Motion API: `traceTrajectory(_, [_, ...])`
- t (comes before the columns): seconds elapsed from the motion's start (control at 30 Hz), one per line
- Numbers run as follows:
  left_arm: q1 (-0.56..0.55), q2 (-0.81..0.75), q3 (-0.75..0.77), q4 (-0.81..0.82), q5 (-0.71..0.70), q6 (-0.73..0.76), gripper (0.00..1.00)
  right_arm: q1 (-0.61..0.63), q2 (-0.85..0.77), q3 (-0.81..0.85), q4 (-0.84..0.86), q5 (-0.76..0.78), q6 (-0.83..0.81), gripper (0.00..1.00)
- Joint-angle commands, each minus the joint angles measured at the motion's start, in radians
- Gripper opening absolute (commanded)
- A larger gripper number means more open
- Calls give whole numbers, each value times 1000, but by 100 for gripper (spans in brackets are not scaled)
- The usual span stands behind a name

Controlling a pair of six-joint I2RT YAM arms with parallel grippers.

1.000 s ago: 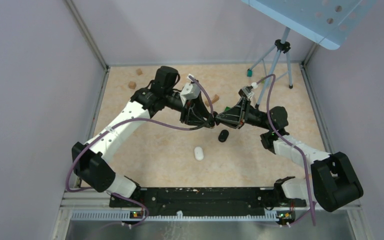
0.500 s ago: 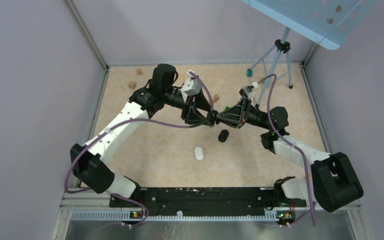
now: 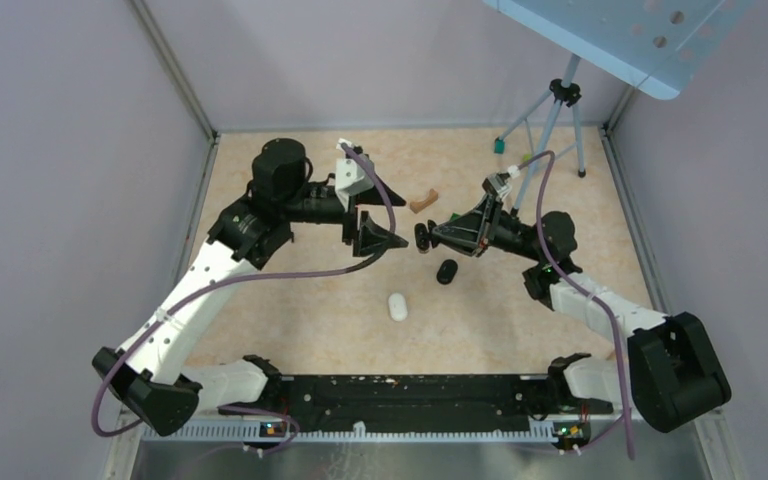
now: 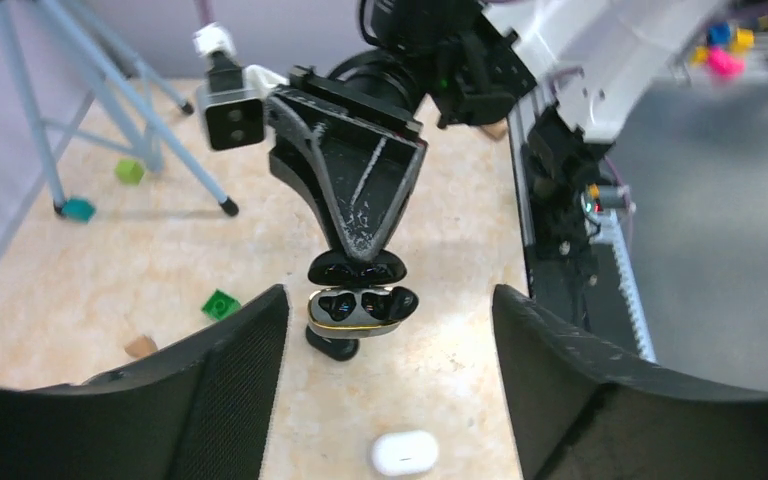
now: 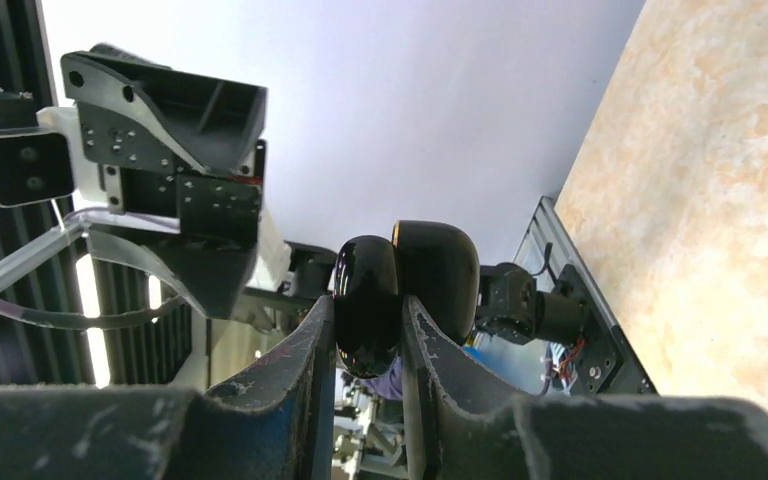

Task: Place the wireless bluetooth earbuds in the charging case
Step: Insert the right earbud into the right side groove of the charging case, then adjust the right earbud in the right side groove of the charging case.

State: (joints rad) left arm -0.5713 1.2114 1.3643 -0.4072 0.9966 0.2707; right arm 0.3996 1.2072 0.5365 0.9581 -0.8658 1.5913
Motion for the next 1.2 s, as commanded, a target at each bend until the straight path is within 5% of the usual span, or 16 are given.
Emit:
traceTrajectory(0.0, [-2,-41,-32,92,-240,-253,72,8,-42,-7,-69,78,-65,0])
traceTrajectory(0.07, [-3,-48,-65,136,-359,-375,65,7,-40,-30,-56,103,-55,0])
traceTrajectory(0.2, [-2,-51,-127,135,-587,-535,79,10,-22,-76,-21,176,-27,0])
traceTrajectory(0.27, [-3,-67,-185,129,-688,-599,73,9,-2,-84,-20,198,-32,0])
traceTrajectory(0.37, [-3,-104,-267,186,-765,-754,67,12,13,-101,-27,253,-35,0])
traceTrajectory(0.6, [-77,-67,-241,73,-919,-877,76,29,54,-87,-45,329,-60,0])
traceTrajectory(0.77, [-125,-39,-208,71,-905,-917,69,36,85,-69,-49,331,-72,0])
traceTrajectory(1.03, [-166,113,-35,-105,-860,-986,40,38,94,-57,-64,329,-83,0])
traceTrajectory(1.17, [-173,149,-46,-108,-822,-1013,38,38,94,-64,-65,330,-85,0])
